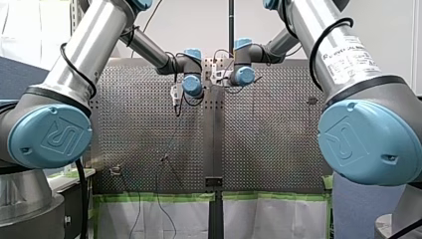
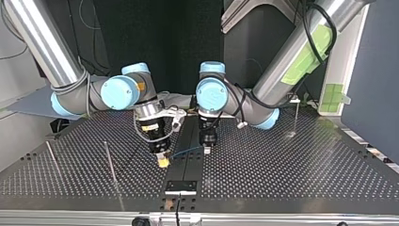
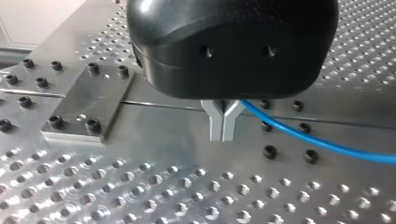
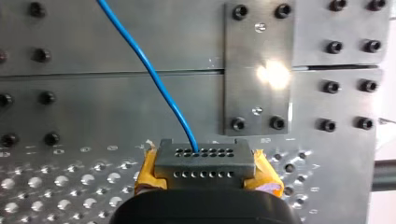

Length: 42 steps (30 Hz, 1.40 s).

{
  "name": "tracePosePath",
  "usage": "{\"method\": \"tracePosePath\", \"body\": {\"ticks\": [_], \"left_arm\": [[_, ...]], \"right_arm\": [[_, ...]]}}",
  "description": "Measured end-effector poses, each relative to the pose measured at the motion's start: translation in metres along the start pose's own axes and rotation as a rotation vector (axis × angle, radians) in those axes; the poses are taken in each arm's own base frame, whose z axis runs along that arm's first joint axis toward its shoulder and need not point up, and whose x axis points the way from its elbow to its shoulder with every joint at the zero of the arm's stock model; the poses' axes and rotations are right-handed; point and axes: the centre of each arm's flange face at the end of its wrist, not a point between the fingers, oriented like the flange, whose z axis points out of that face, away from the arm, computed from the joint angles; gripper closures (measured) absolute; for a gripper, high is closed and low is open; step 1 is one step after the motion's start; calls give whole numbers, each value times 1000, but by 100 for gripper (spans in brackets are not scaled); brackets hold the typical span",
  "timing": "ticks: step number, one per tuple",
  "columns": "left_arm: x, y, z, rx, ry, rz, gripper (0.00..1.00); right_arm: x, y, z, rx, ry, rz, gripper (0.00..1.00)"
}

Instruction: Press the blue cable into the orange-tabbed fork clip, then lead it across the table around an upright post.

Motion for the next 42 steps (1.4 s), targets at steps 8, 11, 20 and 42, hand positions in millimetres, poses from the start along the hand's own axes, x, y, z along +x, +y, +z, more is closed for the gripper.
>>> {"method": "tracePosePath", "body": {"ticks": [8,11,20,42], "left_arm": [[-30,-10,-3,10,-45,-26,100],[-43,-13,-4,15,-63,-41,100],[-63,-26,-8,35,-76,-49,100],[-96,-45,-4,82,-131,-114,100]], "right_arm": [[32,11,-3,-16,40,5,100],[43,17,-6,-25,51,8,100],[58,34,-11,-56,47,9,100],[78,68,-15,-113,64,5,100]]}}
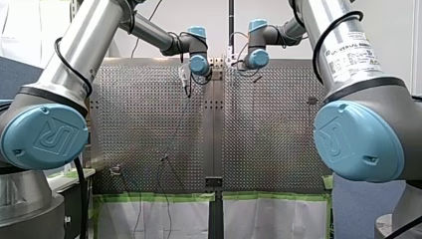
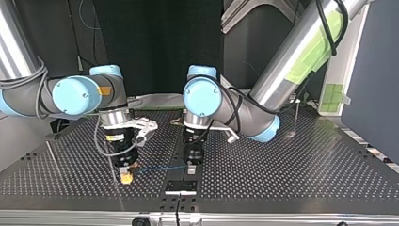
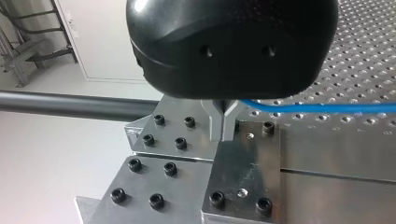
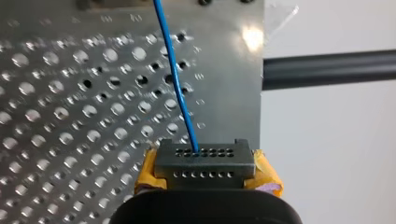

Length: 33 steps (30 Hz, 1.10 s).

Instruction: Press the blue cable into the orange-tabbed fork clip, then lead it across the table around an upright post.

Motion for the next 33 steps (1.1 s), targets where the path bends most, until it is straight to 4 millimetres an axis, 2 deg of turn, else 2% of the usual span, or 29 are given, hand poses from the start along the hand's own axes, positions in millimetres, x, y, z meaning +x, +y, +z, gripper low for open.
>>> {"method": "tracePosePath", "body": {"ticks": [12,19,33], "left_arm": [[-26,-14,8,49,-47,-86,100],[-16,-26,17,76,-17,-115,100],[-32,-51,23,141,-39,-201,100]], "right_arm": [[11,19,3,-28,-1,-3,100],[14,33,4,-49,-1,-5,100],[22,61,2,-92,-6,-11,100]]}}
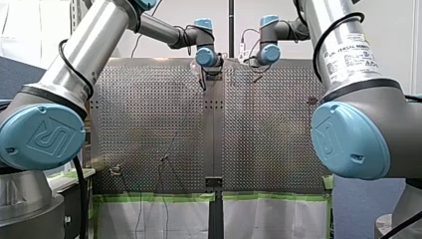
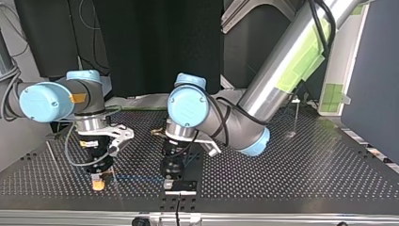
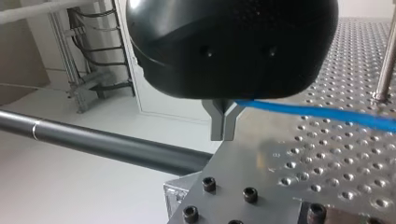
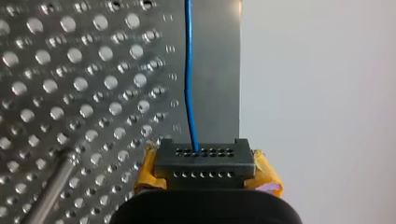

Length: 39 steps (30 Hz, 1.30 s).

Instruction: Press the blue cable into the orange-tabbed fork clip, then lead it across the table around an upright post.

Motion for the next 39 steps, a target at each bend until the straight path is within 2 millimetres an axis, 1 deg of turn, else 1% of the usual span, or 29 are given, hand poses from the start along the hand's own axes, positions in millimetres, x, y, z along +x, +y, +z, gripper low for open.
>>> {"method": "tracePosePath", "body": {"ticks": [3,7,14,17,24,27,31,34,39], "left_arm": [[7,-5,2,9,11,-8,100],[20,-14,5,19,29,-15,100],[45,-25,12,42,57,-18,100],[50,-28,14,51,59,-30,100],[53,-32,15,72,61,-85,100],[62,-34,18,86,72,-111,100],[79,-36,19,94,90,-128,100],[84,-37,19,95,94,-132,100],[85,-37,19,95,95,-134,100]], "right_arm": [[4,6,-1,-9,0,-1,100],[8,14,-2,-22,-2,-3,100],[9,28,-2,-42,-8,-6,100],[9,34,-1,-50,-9,-7,100],[6,46,0,-68,-15,-10,100],[3,49,-1,-73,-20,-11,100],[0,53,-1,-79,-27,-12,100],[-2,57,-1,-84,-29,-12,100],[-2,60,-1,-89,-30,-12,100]]}}
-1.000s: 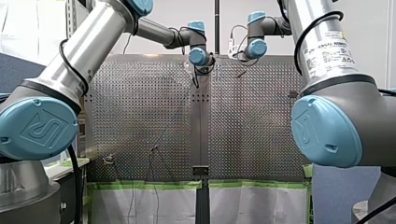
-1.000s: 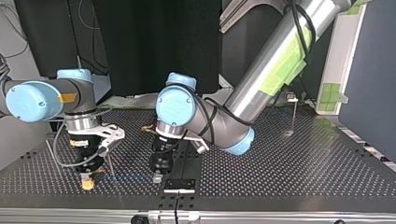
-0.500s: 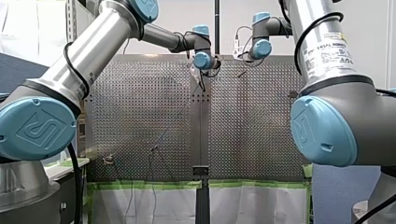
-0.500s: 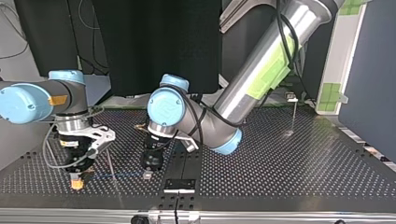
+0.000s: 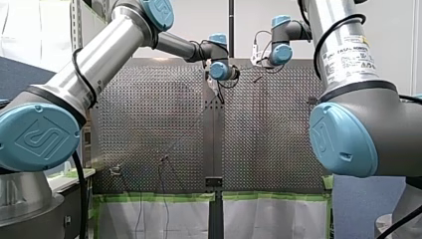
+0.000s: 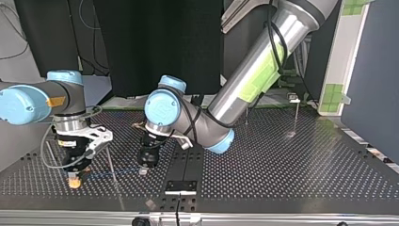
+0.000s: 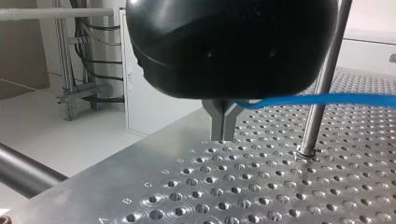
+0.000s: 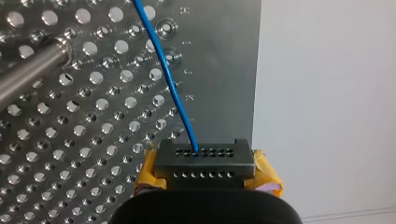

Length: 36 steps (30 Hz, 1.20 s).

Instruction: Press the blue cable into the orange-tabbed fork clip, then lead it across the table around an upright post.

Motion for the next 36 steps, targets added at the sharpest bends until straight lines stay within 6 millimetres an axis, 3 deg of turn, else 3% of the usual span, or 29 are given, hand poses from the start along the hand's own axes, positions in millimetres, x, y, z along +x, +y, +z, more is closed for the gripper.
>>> {"method": "tracePosePath", "body": {"ticks": [6,15,36], "left_arm": [[3,1,1,-4,2,0,100],[28,11,4,-14,28,5,100],[41,13,1,-8,34,-13,100]], "right_arm": [[0,16,2,-23,-1,-3,100],[-3,31,5,-45,-5,-6,100],[-55,48,2,-72,-91,-10,100]]}}
